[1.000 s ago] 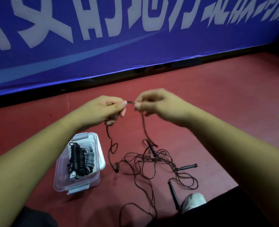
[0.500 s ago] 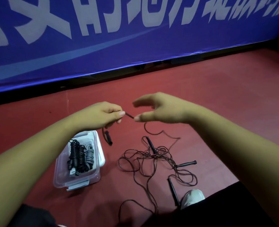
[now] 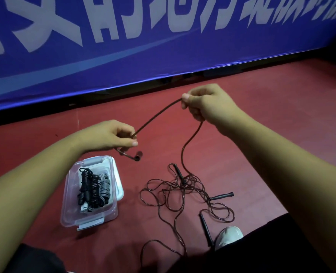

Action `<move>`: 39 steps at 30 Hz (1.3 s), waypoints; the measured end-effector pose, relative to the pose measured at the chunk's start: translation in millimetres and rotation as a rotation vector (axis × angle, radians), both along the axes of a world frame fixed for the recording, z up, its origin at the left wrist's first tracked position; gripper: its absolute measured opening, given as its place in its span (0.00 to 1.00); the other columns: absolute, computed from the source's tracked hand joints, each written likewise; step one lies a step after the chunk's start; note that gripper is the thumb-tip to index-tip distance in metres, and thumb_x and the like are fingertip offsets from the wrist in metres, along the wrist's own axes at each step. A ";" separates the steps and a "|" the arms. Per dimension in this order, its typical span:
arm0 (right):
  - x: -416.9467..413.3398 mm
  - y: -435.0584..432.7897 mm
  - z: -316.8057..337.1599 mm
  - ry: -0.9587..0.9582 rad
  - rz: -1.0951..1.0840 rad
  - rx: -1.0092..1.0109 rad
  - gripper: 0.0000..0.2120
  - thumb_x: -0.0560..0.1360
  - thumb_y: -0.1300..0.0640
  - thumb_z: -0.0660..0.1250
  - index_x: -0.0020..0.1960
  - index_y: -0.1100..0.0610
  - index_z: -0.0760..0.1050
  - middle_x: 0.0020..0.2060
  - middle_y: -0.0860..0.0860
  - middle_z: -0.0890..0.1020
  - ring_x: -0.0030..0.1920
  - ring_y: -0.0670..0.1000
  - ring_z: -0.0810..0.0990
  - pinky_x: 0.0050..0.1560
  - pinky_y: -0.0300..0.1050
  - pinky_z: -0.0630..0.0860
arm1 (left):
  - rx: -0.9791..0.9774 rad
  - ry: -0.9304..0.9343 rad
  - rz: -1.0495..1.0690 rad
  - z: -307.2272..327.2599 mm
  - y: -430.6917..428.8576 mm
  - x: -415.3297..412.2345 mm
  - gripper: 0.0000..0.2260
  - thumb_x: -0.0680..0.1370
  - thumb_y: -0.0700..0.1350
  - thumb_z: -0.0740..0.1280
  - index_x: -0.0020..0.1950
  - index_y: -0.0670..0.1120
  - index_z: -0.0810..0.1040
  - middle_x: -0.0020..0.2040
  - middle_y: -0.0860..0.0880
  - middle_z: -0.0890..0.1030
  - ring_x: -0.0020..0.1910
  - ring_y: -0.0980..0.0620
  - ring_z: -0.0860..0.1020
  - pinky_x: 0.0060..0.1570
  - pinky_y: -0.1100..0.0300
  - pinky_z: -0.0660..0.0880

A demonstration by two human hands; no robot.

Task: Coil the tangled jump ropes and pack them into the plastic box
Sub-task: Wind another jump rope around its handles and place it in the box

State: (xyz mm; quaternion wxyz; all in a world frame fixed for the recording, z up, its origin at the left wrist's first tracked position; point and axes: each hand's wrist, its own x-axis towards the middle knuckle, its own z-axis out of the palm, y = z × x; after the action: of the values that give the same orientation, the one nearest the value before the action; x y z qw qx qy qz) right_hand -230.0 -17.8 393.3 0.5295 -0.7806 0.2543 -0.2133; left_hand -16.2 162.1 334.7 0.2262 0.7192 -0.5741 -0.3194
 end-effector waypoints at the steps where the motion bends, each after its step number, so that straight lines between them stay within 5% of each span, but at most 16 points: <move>1: -0.9 -5.5 1.5 -0.038 -0.053 0.029 0.16 0.82 0.61 0.62 0.35 0.61 0.75 0.20 0.45 0.67 0.23 0.47 0.63 0.27 0.38 0.60 | 0.038 0.011 -0.008 -3.8 2.3 7.3 0.06 0.77 0.44 0.72 0.42 0.44 0.80 0.35 0.45 0.82 0.34 0.53 0.78 0.40 0.58 0.74; 4: -8.4 -27.3 5.5 -0.152 -0.216 0.137 0.17 0.82 0.62 0.60 0.35 0.60 0.72 0.19 0.46 0.63 0.21 0.46 0.60 0.25 0.37 0.56 | 0.151 0.014 0.028 -21.1 12.8 30.1 0.04 0.73 0.43 0.76 0.41 0.47 0.82 0.42 0.47 0.85 0.42 0.54 0.82 0.52 0.52 0.76; 6: -17.7 -43.7 1.5 -0.141 -0.296 0.143 0.17 0.82 0.62 0.59 0.35 0.60 0.72 0.18 0.45 0.62 0.19 0.45 0.59 0.25 0.37 0.55 | 0.144 0.113 0.115 -30.2 19.1 38.2 0.02 0.75 0.39 0.73 0.46 0.41 0.81 0.49 0.49 0.86 0.52 0.58 0.83 0.62 0.56 0.75; 8: -26.2 -57.1 -9.9 -0.076 -0.371 0.136 0.17 0.82 0.61 0.60 0.34 0.60 0.73 0.17 0.45 0.63 0.19 0.45 0.59 0.24 0.36 0.55 | 0.096 0.223 0.197 -32.7 21.5 41.6 0.06 0.77 0.37 0.69 0.50 0.34 0.78 0.53 0.49 0.86 0.56 0.59 0.81 0.65 0.60 0.73; 10: -29.5 -64.3 -24.1 -0.006 -0.429 0.151 0.17 0.82 0.60 0.60 0.34 0.59 0.73 0.17 0.46 0.63 0.19 0.46 0.59 0.24 0.35 0.55 | 0.048 0.301 0.260 -35.6 22.3 42.4 0.04 0.79 0.40 0.66 0.47 0.39 0.76 0.53 0.46 0.86 0.59 0.52 0.80 0.66 0.55 0.71; 13: -27.0 -70.8 -40.7 0.095 -0.486 0.106 0.18 0.82 0.58 0.61 0.33 0.58 0.74 0.23 0.52 0.66 0.22 0.49 0.63 0.25 0.37 0.57 | 0.083 0.429 0.373 -43.0 23.3 42.8 0.03 0.82 0.40 0.62 0.48 0.42 0.73 0.44 0.40 0.83 0.51 0.39 0.83 0.53 0.51 0.77; 18: -21.0 -80.6 -46.6 0.109 -0.568 0.044 0.18 0.80 0.57 0.60 0.32 0.56 0.74 0.24 0.53 0.68 0.24 0.51 0.66 0.27 0.41 0.61 | 0.144 0.527 0.340 -47.4 18.8 28.9 0.09 0.80 0.28 0.58 0.57 0.38 0.72 0.37 0.40 0.76 0.33 0.46 0.77 0.34 0.58 0.76; 20: -21.7 -85.0 -48.8 0.101 -0.585 0.026 0.19 0.81 0.57 0.60 0.31 0.56 0.74 0.23 0.52 0.68 0.23 0.51 0.67 0.27 0.41 0.61 | 0.172 0.435 0.386 -47.0 11.7 21.2 0.04 0.82 0.35 0.60 0.55 0.37 0.72 0.36 0.41 0.79 0.30 0.48 0.77 0.28 0.61 0.74; 23: -24.2 -92.5 -56.7 0.100 -0.615 0.004 0.19 0.80 0.56 0.60 0.31 0.56 0.75 0.23 0.51 0.69 0.24 0.51 0.67 0.29 0.42 0.62 | 0.233 0.387 0.446 -49.9 6.5 12.4 0.13 0.84 0.48 0.60 0.51 0.38 0.74 0.31 0.44 0.75 0.23 0.51 0.72 0.21 0.64 0.67; 27: -23.3 -85.2 -60.0 0.180 -0.506 -0.082 0.18 0.80 0.56 0.62 0.31 0.56 0.76 0.25 0.51 0.71 0.26 0.52 0.69 0.31 0.42 0.64 | -0.012 0.855 0.584 -34.7 -7.5 -5.8 0.08 0.83 0.45 0.58 0.47 0.44 0.72 0.28 0.50 0.63 0.19 0.57 0.60 0.19 0.68 0.57; 30: -22.6 -51.6 -50.2 0.342 -0.105 -0.078 0.15 0.81 0.59 0.65 0.37 0.58 0.80 0.26 0.53 0.73 0.25 0.51 0.69 0.31 0.42 0.66 | -0.182 1.118 0.468 -6.3 -15.7 -24.8 0.04 0.74 0.36 0.59 0.44 0.43 0.71 0.31 0.49 0.66 0.27 0.55 0.65 0.24 0.66 0.61; 33: -18.9 -16.4 -39.2 0.459 0.325 -0.079 0.10 0.80 0.58 0.66 0.44 0.61 0.82 0.27 0.51 0.75 0.26 0.49 0.72 0.32 0.43 0.70 | -0.282 1.059 0.387 11.5 -17.7 -44.0 0.11 0.73 0.30 0.57 0.43 0.46 0.68 0.36 0.44 0.74 0.30 0.52 0.70 0.21 0.68 0.59; 36: -7.6 8.1 -29.8 0.360 0.434 -0.063 0.11 0.80 0.58 0.66 0.48 0.65 0.82 0.27 0.50 0.75 0.28 0.49 0.72 0.32 0.40 0.71 | -0.293 0.793 0.324 16.1 -20.2 -56.8 0.13 0.78 0.27 0.57 0.49 0.45 0.69 0.48 0.43 0.84 0.28 0.52 0.72 0.19 0.67 0.60; 39: 1.2 16.4 -24.8 0.231 0.378 -0.040 0.11 0.81 0.57 0.66 0.45 0.63 0.81 0.26 0.50 0.75 0.29 0.49 0.72 0.32 0.41 0.71 | -0.150 0.512 0.201 14.5 -18.7 -59.4 0.02 0.82 0.37 0.60 0.52 0.42 0.71 0.32 0.51 0.79 0.24 0.56 0.65 0.19 0.66 0.59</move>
State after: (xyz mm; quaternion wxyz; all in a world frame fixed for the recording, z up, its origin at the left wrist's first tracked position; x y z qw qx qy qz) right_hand -228.8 -1.3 368.5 0.5120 -0.8440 0.1581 -0.0241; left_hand -75.6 143.4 349.2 0.4469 0.6498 -0.4459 -0.4233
